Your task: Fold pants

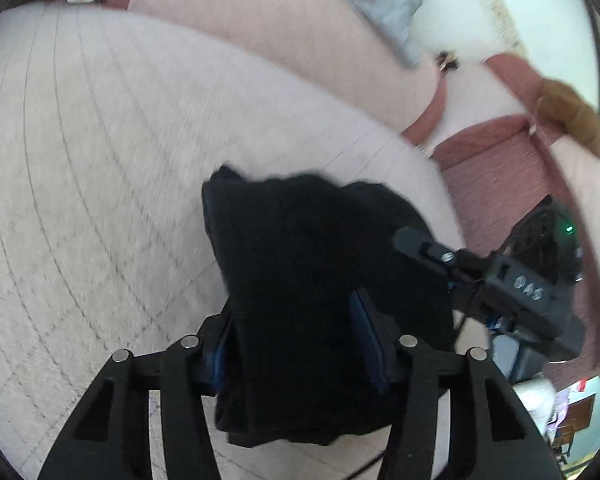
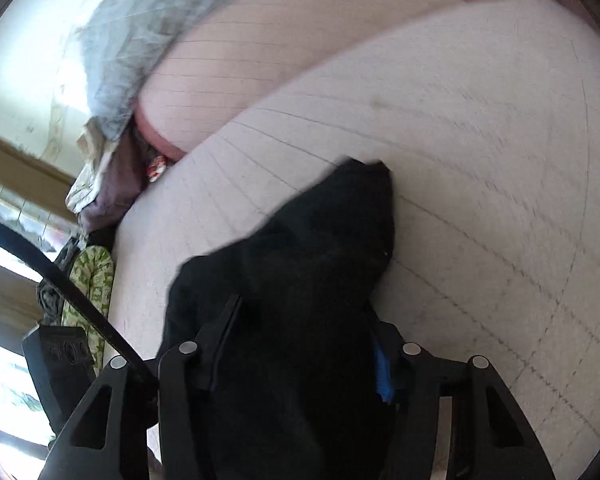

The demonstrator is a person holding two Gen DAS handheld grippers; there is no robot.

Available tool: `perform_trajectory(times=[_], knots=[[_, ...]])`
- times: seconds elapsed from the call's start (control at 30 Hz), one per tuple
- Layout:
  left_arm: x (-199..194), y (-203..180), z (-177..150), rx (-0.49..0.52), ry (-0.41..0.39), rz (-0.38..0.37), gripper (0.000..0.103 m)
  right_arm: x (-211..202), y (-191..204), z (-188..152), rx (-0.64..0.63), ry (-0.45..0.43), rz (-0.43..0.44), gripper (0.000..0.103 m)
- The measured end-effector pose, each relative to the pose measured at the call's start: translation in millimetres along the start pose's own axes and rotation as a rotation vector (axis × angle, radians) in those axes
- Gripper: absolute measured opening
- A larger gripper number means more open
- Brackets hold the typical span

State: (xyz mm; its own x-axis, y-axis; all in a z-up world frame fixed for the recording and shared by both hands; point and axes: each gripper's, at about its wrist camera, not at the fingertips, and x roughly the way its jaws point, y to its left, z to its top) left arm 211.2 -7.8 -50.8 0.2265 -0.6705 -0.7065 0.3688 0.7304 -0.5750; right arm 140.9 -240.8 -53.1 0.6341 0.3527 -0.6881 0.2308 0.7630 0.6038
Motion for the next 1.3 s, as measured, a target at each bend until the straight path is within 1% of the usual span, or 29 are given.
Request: perform_trajectory(times=[0.03,0.07,0.1,0.13,0.17,0.2,0.23,0.27,0.3,0.37,0.4,0.43,0.5,0.57,0.63,0.67,0.73,0.83,0.93,1.17,1.3], knots=[[-5,-1,3,0.003,-0.019,0.009,0.052,-3,6,3,-0.012,-0.012,0.009,0.055],[-8,-1,6,0.002,-0.038,0.046,0.055,-5,9,7,-0.014,-0.025,0.01,0.056],[-8,2,8,0.001,-0.048,0.083,0.062,-6,11,10,-0.01,-0.04,0.0,0.056],[-7,6,10,0.003,-0.054,0.142,0.064,-3,9,12,-0.002,-0.048,-0.023,0.06],[-5,10,10,0.0,-0.053,0.206,0.065,0,7,11,0.002,-0.052,-0.054,0.067],[-5,14,11,-0.008,-0.046,0.253,0.065,2,6,10,-0.004,-0.062,-0.118,0.068],[-7,18,12,-0.02,-0.033,0.28,0.065,3,5,9,-0.017,-0.068,-0.179,0.068],[-13,21,15,-0.04,-0.022,0.271,0.065,2,6,6,-0.024,-0.069,-0.202,0.068],[-21,24,17,-0.069,-0.024,0.256,0.065,-2,7,2,-0.032,-0.071,-0.208,0.068],[-43,32,20,-0.117,-0.061,0.227,0.065,-14,17,-6,-0.071,-0.082,-0.203,0.069],[-56,35,22,-0.135,-0.09,0.232,0.065,-19,24,-11,-0.113,-0.081,-0.202,0.07],[-65,39,23,-0.145,-0.111,0.251,0.065,-22,34,-18,-0.164,-0.072,-0.2,0.073],[-86,53,25,-0.181,-0.158,0.319,0.065,-22,61,-33,-0.275,-0.044,-0.193,0.076],[-101,62,23,-0.204,-0.193,0.366,0.066,-14,92,-49,-0.394,-0.011,-0.183,0.082],[-114,73,19,-0.229,-0.215,0.402,0.066,-2,119,-65,-0.512,0.006,-0.206,0.085],[-119,82,19,-0.244,-0.221,0.406,0.066,5,130,-79,-0.571,0.011,-0.226,0.086],[-128,93,17,-0.278,-0.233,0.394,0.066,20,146,-93,-0.633,0.024,-0.245,0.086],[-133,100,18,-0.303,-0.248,0.39,0.066,40,161,-104,-0.677,0.028,-0.273,0.086],[-134,95,21,-0.285,-0.275,0.437,0.066,53,172,-110,-0.708,0.038,-0.302,0.086],[-137,63,17,-0.156,-0.374,0.591,0.066,70,183,-118,-0.73,0.043,-0.35,0.086],[-144,44,13,-0.091,-0.448,0.64,0.074,64,176,-122,-0.717,0.034,-0.364,0.086]])
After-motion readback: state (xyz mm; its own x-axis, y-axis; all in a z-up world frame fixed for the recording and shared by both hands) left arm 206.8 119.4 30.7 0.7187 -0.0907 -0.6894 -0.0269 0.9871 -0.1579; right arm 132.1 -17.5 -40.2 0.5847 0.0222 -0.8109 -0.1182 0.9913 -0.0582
